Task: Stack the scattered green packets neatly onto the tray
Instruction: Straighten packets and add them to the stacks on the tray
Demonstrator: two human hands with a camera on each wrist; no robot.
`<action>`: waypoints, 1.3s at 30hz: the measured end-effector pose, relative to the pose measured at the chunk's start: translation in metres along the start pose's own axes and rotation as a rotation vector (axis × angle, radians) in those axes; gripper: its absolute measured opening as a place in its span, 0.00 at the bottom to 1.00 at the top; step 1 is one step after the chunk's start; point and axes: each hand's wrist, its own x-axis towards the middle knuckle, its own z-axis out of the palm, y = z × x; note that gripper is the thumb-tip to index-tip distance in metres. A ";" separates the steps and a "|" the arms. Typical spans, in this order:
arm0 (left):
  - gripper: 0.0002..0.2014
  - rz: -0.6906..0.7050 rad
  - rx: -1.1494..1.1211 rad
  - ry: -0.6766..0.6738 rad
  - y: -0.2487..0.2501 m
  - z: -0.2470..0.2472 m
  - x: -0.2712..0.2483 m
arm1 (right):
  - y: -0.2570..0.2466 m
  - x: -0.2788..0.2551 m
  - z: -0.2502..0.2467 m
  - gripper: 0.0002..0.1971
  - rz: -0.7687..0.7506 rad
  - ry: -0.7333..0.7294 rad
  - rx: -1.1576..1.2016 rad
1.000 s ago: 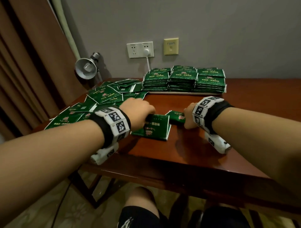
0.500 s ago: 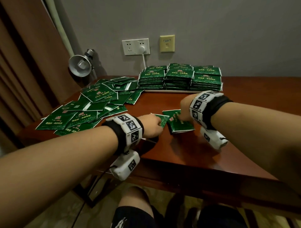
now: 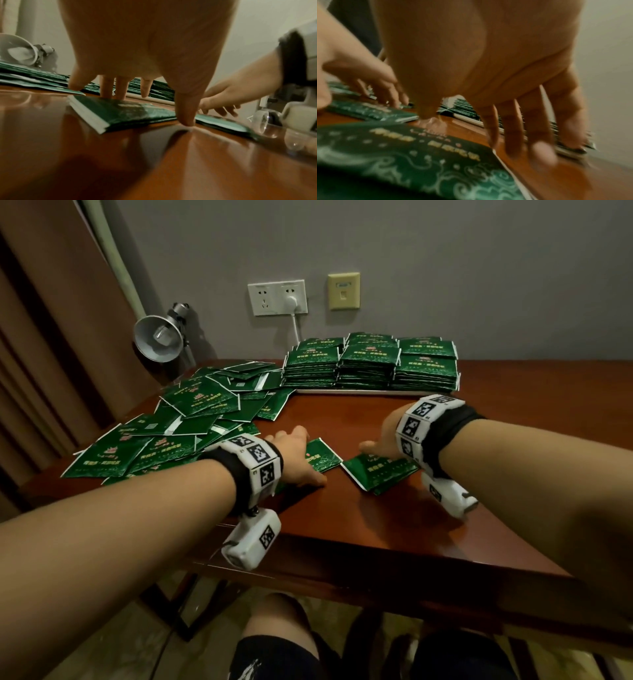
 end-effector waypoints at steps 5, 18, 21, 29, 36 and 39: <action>0.46 0.079 -0.013 0.027 0.001 0.000 0.000 | 0.009 -0.010 -0.003 0.48 -0.268 -0.039 0.058; 0.57 0.227 0.013 0.063 0.014 0.002 -0.003 | 0.008 -0.030 0.022 0.48 -0.095 -0.053 0.302; 0.56 0.241 0.019 0.082 0.018 -0.004 -0.001 | 0.019 -0.035 0.020 0.60 -0.111 -0.141 0.284; 0.44 0.314 0.038 0.174 0.025 -0.046 0.020 | 0.045 -0.029 0.011 0.40 -0.124 -0.029 0.186; 0.43 0.324 0.142 0.304 0.012 -0.114 0.073 | 0.067 0.028 -0.031 0.41 -0.166 0.126 0.253; 0.42 0.303 0.139 0.315 0.002 -0.145 0.108 | 0.079 0.069 -0.056 0.42 -0.142 0.156 0.297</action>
